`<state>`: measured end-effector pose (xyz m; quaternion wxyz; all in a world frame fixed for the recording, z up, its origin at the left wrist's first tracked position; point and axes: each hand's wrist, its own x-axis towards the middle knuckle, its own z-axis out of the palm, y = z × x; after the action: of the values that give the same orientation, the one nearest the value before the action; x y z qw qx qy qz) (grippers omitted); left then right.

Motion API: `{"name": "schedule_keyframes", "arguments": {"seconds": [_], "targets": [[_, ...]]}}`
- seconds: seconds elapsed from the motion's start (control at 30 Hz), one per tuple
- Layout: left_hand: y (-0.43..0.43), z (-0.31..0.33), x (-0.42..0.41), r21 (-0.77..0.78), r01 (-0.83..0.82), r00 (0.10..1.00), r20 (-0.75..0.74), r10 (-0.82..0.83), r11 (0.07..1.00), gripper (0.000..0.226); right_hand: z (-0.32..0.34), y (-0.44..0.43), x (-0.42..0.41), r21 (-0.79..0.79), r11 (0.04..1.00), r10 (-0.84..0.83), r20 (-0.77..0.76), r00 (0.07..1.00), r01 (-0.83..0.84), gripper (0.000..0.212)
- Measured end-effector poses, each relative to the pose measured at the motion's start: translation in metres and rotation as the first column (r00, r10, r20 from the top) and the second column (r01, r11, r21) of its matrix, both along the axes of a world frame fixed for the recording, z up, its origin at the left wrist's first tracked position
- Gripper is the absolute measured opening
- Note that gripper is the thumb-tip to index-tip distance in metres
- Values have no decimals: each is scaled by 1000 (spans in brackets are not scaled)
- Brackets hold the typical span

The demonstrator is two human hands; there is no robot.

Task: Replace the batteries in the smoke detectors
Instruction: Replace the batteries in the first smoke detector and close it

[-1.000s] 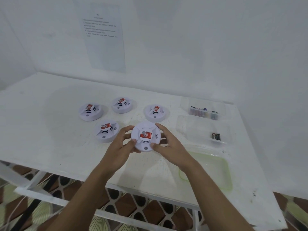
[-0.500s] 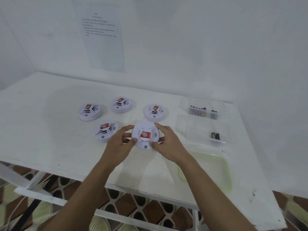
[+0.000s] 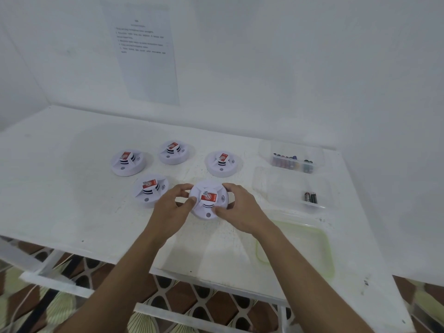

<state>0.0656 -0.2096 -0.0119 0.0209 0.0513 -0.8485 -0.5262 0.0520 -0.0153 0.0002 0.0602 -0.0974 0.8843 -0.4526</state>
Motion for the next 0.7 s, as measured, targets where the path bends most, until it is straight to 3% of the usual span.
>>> {"name": "schedule_keyframes", "arguments": {"seconds": [0.3, 0.47, 0.7], "targets": [[5, -3, -2, -63, 46, 999, -7, -47, 997, 30, 2, 0, -2, 86, 996, -13, 17, 1000, 12, 49], [8, -10, -2, -177, 93, 996, 10, -93, 980, 30, 0, 0, -4, 143, 990, -6, 81, 997, -6, 40], [4, -21, -10, -213, 76, 996, 53, -66, 974, 29, -3, 2, -9, 166, 986, -27, 171, 985, -2, 35]]}}
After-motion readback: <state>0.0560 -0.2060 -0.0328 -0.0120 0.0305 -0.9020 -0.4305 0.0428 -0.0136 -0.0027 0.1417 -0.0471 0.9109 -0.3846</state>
